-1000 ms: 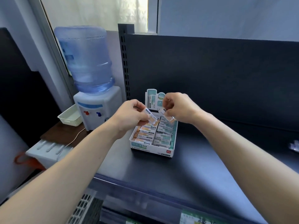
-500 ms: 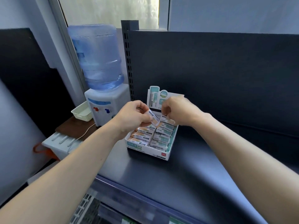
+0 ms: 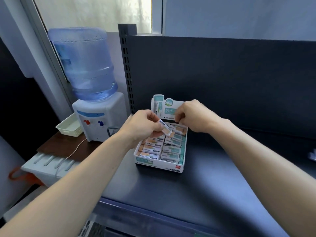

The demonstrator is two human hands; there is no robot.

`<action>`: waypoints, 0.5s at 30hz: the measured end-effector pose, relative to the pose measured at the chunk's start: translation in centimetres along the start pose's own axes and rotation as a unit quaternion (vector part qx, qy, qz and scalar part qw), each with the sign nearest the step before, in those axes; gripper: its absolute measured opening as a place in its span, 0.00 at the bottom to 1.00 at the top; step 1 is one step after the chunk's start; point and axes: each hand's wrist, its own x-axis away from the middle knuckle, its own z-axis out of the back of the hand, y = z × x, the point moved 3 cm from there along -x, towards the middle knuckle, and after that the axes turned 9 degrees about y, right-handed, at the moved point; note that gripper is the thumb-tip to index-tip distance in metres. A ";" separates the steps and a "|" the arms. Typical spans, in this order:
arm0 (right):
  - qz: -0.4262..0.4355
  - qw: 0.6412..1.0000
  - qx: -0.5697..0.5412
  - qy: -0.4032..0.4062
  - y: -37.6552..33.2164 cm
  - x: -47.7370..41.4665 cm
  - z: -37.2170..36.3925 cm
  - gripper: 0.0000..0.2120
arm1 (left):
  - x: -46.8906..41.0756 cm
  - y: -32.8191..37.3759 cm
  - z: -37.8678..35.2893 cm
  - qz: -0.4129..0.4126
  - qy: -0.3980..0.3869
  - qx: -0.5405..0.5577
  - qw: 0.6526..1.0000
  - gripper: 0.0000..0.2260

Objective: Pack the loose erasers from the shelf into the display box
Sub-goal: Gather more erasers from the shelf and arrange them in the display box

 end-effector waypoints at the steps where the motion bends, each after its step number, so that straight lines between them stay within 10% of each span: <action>1: -0.007 1.000 -0.001 -0.001 0.2 0.1 0.1 0.10 | -0.1 0.0 -0.3 0.004 -0.002 0.005 1.000 0.08; 15: -0.070 0.997 -0.001 -0.016 1.6 1.9 1.0 0.06 | -1.6 -0.4 -2.5 -0.083 0.000 -0.152 0.985 0.09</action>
